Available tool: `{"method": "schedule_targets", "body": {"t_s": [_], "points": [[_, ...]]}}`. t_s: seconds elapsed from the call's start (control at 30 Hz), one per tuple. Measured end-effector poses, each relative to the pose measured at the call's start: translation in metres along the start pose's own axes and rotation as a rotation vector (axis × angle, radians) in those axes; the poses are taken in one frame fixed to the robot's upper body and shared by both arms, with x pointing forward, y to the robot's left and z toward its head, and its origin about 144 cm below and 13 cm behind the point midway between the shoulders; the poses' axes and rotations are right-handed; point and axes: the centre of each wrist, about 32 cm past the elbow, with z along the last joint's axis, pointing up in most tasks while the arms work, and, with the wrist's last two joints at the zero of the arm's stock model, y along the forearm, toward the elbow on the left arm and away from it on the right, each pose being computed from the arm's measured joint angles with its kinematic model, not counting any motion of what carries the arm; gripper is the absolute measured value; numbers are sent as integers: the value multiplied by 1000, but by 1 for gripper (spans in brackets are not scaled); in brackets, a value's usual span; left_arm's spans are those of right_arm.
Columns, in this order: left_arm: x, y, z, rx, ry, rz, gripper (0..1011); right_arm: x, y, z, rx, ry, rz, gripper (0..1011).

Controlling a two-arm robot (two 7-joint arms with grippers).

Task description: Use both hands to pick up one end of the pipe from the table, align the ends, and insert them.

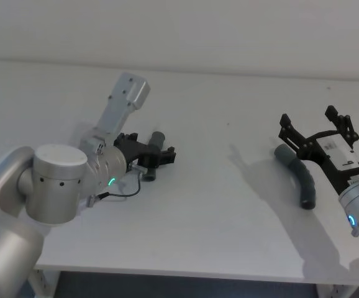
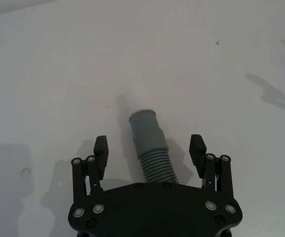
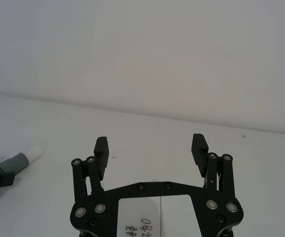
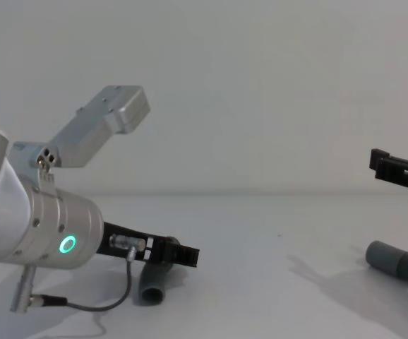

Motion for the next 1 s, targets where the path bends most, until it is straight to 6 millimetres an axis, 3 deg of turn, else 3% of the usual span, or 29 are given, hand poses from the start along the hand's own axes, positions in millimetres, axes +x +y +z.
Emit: {"method": "schedule_targets", "body": {"t_s": [1.0], "points": [[5, -21, 10, 43, 30, -58, 1000, 0, 0, 0, 0, 0, 0, 1004]]}}
